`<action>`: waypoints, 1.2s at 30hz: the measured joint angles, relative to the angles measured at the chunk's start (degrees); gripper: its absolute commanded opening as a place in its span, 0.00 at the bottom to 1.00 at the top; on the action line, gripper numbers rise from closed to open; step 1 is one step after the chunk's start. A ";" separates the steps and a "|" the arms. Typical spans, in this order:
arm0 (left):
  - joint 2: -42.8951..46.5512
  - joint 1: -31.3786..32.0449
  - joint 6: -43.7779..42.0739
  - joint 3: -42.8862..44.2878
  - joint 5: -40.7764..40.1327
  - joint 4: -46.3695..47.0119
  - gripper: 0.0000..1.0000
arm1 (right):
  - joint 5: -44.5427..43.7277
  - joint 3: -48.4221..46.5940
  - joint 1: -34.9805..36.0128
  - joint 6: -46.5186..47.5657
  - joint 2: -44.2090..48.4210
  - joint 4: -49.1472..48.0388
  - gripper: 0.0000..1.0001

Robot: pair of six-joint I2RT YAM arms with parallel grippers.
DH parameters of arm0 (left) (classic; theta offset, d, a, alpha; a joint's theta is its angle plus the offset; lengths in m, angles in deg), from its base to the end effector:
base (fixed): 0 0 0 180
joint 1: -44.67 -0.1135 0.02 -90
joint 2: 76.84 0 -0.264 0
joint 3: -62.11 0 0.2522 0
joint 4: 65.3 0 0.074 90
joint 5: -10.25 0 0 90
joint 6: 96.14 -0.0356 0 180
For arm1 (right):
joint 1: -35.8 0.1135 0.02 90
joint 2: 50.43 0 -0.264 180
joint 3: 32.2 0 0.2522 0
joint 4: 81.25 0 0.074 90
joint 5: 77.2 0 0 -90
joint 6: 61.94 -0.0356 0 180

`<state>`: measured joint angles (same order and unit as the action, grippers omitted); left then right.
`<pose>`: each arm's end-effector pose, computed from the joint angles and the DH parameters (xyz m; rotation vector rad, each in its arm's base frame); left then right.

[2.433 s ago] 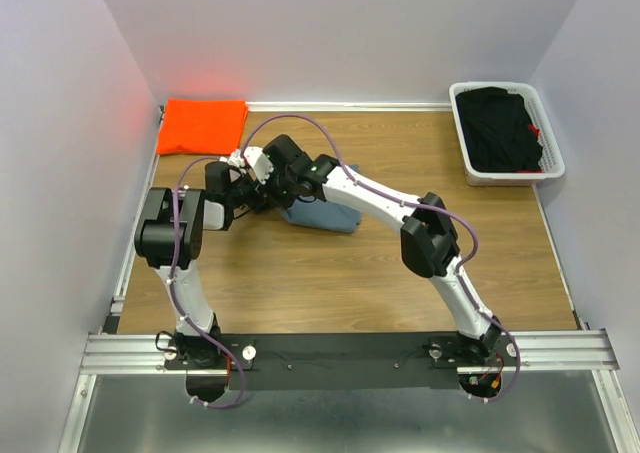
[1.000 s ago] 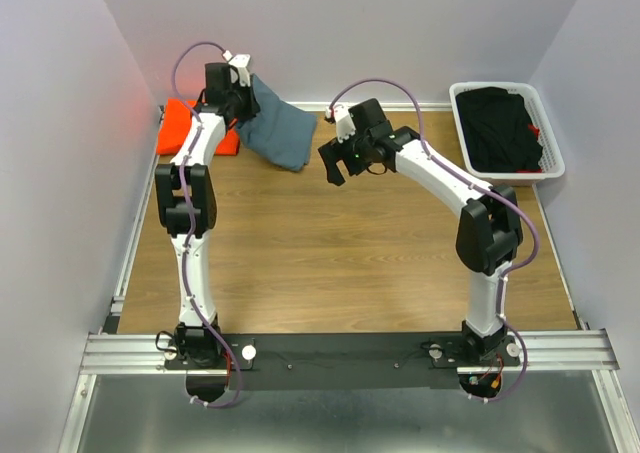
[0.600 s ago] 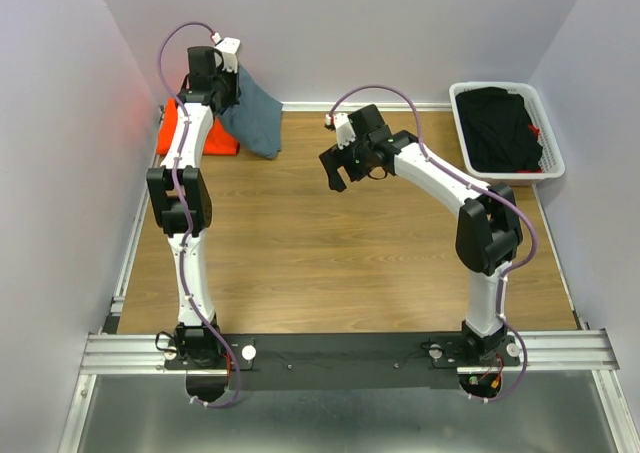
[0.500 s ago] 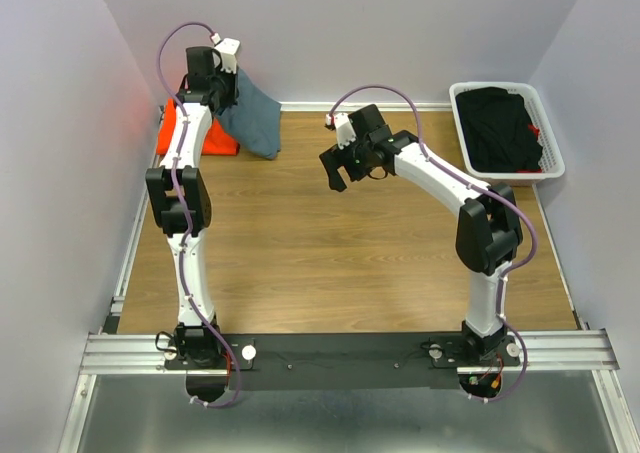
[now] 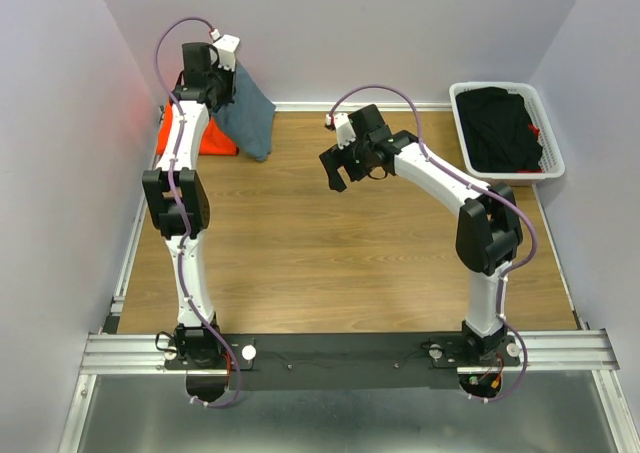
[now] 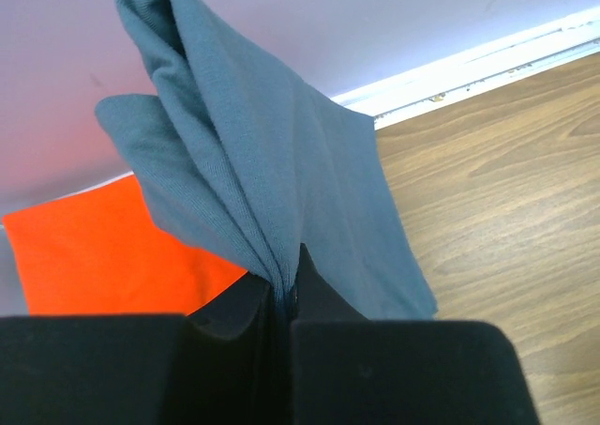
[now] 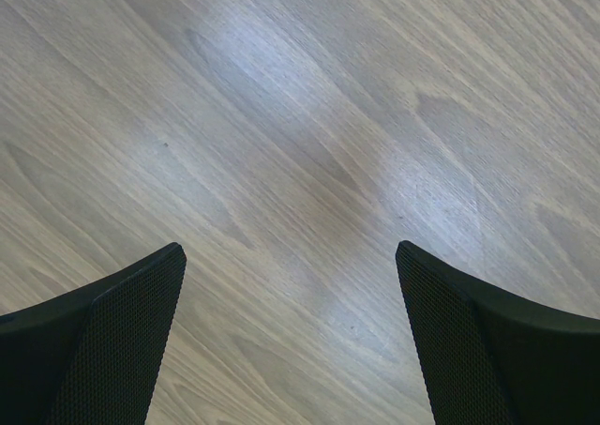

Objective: Fold and stack the t-shirts
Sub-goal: Put the neatly folded tshirt into the corner of the board with the left arm

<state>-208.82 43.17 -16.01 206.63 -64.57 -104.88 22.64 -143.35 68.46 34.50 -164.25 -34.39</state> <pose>0.5393 0.0048 0.3152 0.3120 2.0039 -0.1454 0.3750 0.2476 0.2603 -0.8968 2.2923 0.4120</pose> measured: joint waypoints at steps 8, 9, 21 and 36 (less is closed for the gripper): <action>2.08 0.00 0.26 0.00 0.07 -0.20 0.00 | 0.04 0.00 0.00 -0.02 0.00 0.00 1.00; 2.32 0.00 0.42 0.00 0.07 -0.17 0.00 | 0.07 0.00 0.00 -0.02 0.00 0.00 1.00; 3.39 0.00 0.90 0.00 0.07 -0.20 0.00 | 0.07 0.00 0.00 -0.02 0.00 0.00 1.00; 3.41 -3.04 0.76 0.00 1.14 -0.20 0.00 | 0.37 0.00 0.00 -0.42 0.00 0.00 1.00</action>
<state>-205.41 40.13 -15.24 206.63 -63.44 -105.08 23.01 -143.35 68.46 34.08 -164.25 -34.39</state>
